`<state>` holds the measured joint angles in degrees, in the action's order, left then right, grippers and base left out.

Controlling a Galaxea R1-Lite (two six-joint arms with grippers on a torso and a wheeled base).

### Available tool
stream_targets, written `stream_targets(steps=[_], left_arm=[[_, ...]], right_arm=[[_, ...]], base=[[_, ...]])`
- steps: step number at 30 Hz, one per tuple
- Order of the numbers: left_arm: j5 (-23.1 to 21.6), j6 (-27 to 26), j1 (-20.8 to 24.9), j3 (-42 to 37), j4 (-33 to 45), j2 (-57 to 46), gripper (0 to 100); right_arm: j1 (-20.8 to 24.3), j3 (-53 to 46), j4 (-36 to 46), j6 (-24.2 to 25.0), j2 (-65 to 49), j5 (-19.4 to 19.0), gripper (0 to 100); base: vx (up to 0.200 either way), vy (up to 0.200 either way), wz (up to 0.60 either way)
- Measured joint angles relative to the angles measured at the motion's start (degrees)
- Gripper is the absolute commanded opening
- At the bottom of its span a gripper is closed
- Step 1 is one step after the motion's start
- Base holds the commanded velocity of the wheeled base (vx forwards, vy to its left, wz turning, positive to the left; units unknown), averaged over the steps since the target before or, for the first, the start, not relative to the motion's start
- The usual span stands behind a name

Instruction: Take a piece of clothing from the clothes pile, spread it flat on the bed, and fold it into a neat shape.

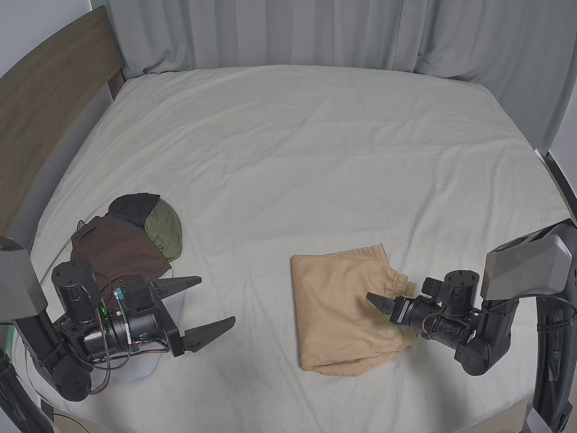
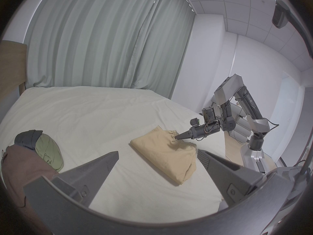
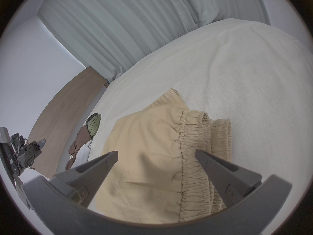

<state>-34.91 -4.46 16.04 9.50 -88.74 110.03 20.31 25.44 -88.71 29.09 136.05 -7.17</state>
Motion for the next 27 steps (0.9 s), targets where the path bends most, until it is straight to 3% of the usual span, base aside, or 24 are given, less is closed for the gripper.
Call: stream_targets(steps=[8,17,27], left_arm=[[0.0,0.0,0.0,0.0,0.0,0.0,100],[0.0,0.0,0.0,-0.1,0.0,0.0,100],[0.0,0.0,0.0,-0.2,0.0,0.0,100]], right_arm=[[0.2,-3.5,0.1,-0.9,-3.0,-0.8,100],[-3.3,-14.3,0.2,-13.7,-7.1,-6.1,100],[-7.0,-16.3,0.1,-14.8,-3.9,-7.7,100]], base=[[0.000,0.000,0.00],[0.000,0.000,0.00],[0.000,0.000,0.00]])
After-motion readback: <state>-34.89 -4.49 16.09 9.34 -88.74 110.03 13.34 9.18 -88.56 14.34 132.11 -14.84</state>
